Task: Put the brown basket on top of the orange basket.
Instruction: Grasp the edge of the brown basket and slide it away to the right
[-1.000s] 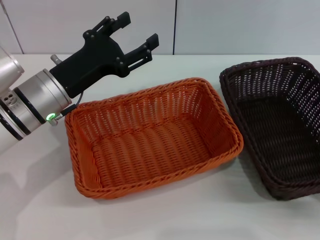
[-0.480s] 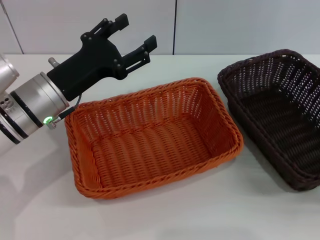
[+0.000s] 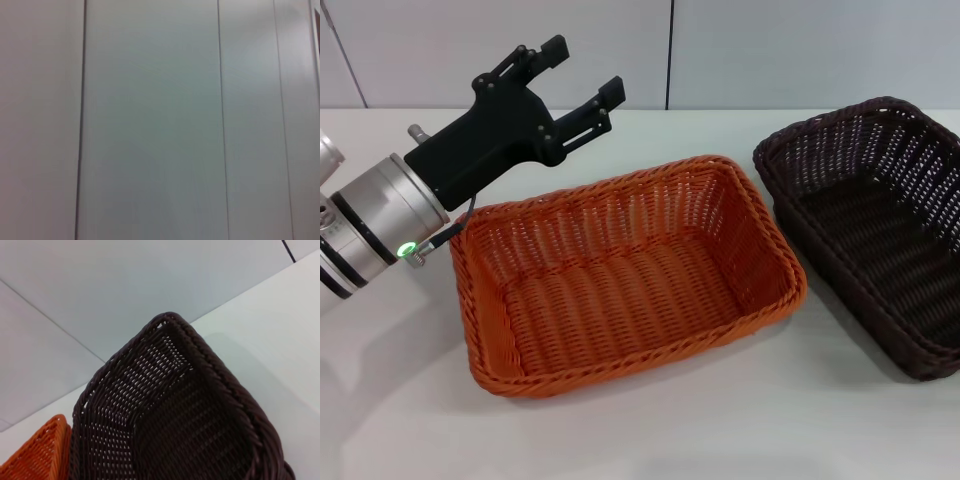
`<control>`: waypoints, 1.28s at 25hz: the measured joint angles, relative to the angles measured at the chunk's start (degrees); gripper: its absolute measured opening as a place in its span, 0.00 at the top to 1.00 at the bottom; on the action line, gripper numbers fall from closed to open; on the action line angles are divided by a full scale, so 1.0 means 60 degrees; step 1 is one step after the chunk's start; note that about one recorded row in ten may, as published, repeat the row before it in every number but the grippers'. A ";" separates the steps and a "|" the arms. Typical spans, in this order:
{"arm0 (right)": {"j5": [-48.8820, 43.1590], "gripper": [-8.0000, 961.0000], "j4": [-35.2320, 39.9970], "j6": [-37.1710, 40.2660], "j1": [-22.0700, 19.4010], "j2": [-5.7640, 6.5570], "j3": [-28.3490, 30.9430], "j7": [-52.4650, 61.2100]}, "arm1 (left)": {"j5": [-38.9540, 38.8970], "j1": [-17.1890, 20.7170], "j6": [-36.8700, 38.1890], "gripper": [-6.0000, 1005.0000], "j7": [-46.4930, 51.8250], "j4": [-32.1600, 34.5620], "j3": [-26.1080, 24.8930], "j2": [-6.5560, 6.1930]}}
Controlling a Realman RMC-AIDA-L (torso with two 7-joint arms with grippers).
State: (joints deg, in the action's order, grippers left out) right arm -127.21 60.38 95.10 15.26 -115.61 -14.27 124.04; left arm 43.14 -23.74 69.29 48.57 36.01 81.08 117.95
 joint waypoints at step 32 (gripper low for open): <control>0.0235 0.14 -0.0865 0.1262 -0.0154 -0.0456 -0.0902 -0.0195 | 0.0062 -0.0171 -0.0099 0.16 0.0002 -0.0038 -0.0082 -0.0015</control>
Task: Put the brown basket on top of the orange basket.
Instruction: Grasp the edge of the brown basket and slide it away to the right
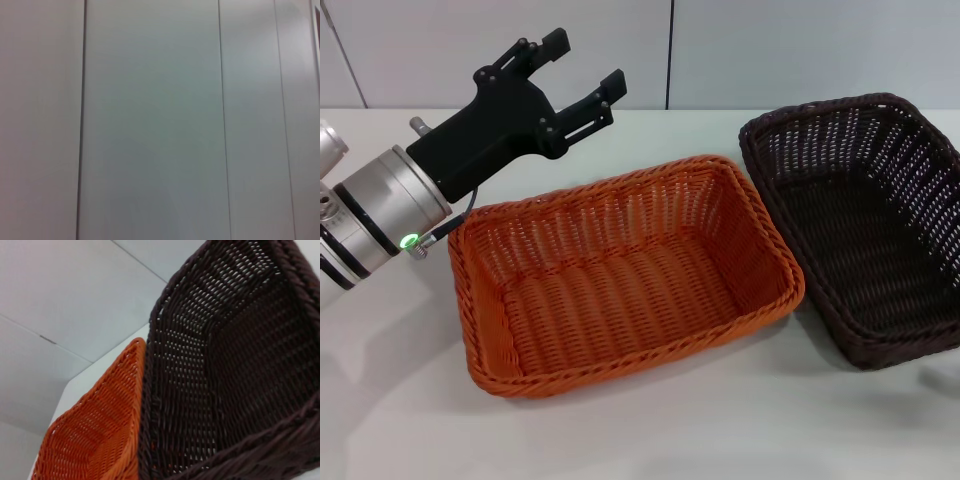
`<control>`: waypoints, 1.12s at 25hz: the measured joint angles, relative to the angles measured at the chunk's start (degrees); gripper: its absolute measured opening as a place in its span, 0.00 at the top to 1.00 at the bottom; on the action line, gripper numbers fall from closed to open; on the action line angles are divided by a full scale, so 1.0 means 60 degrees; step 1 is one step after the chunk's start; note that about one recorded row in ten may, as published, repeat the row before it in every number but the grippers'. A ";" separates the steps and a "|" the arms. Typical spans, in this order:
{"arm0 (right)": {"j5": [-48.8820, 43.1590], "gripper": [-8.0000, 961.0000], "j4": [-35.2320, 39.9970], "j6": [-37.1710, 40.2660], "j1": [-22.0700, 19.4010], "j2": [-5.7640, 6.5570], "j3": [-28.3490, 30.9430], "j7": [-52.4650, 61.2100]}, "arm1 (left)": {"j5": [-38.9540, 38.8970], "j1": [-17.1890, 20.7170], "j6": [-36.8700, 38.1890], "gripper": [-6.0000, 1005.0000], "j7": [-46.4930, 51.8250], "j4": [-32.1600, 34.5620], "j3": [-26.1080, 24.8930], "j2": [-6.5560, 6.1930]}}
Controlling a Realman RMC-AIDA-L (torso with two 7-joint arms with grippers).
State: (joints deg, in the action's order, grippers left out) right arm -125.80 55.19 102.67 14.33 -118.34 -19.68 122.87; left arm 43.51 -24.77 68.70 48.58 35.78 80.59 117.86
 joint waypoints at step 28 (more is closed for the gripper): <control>0.0060 0.14 -0.0527 -0.1224 0.0454 0.0397 0.0124 -0.0292 | -0.0001 0.0037 -0.0053 0.16 -0.0025 -0.0016 -0.0015 0.0015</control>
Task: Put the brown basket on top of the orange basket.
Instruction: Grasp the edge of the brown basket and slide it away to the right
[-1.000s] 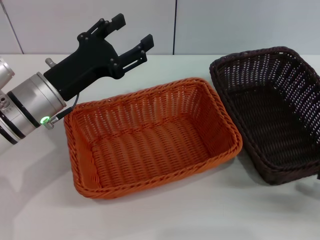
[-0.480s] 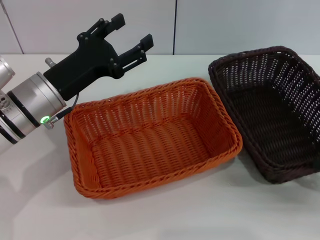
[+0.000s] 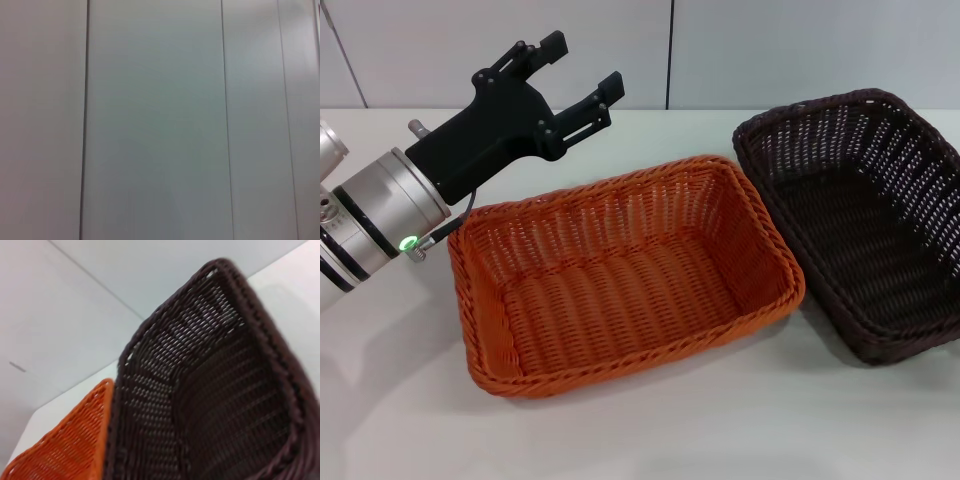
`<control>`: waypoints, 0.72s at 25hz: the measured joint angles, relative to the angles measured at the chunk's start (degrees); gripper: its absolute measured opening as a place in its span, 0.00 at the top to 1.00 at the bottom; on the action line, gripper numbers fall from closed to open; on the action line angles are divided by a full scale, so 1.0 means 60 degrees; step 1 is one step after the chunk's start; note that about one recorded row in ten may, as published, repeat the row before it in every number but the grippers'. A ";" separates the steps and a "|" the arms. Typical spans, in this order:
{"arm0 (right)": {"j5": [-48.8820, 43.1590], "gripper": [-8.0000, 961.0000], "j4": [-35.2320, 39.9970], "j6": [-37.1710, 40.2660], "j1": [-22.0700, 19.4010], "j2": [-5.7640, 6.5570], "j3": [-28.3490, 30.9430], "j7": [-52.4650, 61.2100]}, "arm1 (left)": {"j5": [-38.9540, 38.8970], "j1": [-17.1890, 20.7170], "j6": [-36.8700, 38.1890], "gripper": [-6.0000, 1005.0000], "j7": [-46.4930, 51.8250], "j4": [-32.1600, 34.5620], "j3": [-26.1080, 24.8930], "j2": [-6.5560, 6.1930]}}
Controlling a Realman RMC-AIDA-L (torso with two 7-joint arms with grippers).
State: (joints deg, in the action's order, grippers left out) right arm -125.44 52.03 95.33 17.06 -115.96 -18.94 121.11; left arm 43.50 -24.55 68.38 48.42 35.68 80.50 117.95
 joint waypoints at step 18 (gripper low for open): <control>0.0034 0.15 -0.0396 0.0357 -0.0167 0.0381 0.0282 0.0134 | 0.0000 0.0008 0.0000 0.16 0.0077 -0.0048 0.0018 0.0008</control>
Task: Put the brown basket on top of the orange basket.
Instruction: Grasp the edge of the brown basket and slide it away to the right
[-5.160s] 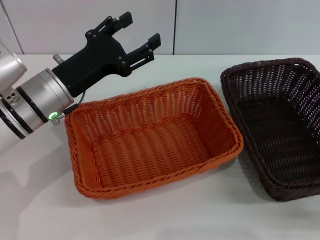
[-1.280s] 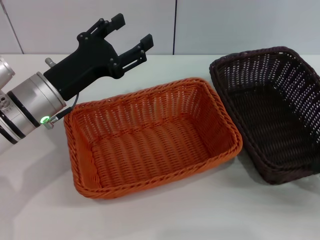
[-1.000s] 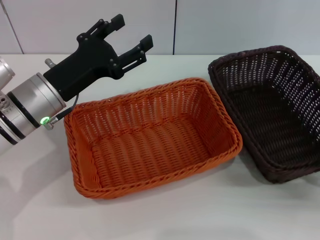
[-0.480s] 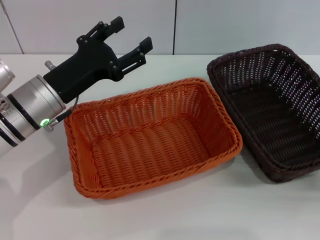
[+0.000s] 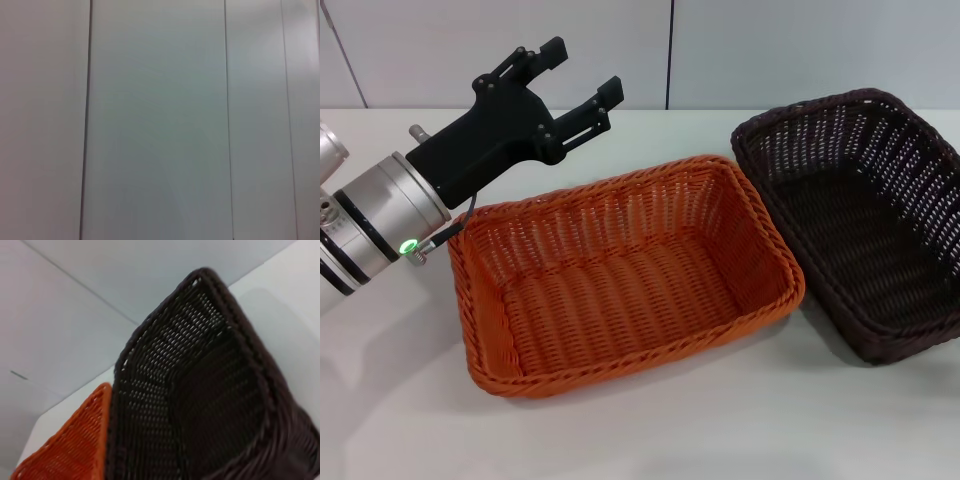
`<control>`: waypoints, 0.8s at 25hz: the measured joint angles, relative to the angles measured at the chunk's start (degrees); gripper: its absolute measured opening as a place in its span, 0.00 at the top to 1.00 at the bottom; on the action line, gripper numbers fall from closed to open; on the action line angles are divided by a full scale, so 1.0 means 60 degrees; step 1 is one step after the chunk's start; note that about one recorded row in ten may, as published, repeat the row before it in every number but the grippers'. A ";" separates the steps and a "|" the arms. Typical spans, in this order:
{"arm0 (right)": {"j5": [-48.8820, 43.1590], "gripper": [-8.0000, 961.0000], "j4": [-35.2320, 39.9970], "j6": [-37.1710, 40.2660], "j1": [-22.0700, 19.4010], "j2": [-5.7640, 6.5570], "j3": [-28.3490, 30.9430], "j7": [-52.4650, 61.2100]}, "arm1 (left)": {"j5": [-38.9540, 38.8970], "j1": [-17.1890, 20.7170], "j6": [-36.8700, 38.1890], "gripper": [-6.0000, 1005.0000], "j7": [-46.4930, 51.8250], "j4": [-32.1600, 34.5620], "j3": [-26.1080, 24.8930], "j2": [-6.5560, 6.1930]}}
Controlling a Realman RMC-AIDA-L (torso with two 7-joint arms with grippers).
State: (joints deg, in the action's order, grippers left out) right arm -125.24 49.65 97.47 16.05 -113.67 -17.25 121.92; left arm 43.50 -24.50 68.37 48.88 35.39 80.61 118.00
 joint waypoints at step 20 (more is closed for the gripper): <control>0.0251 0.14 0.2789 0.1044 -0.0055 -0.0838 0.0207 0.3494 | 0.0016 -0.0299 -0.0303 0.16 0.0007 -0.0203 0.0099 -0.0004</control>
State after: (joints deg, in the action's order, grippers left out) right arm -123.73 66.39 103.74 15.73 -118.69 -16.01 142.88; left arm 43.60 -26.29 66.56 48.92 34.18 81.20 117.98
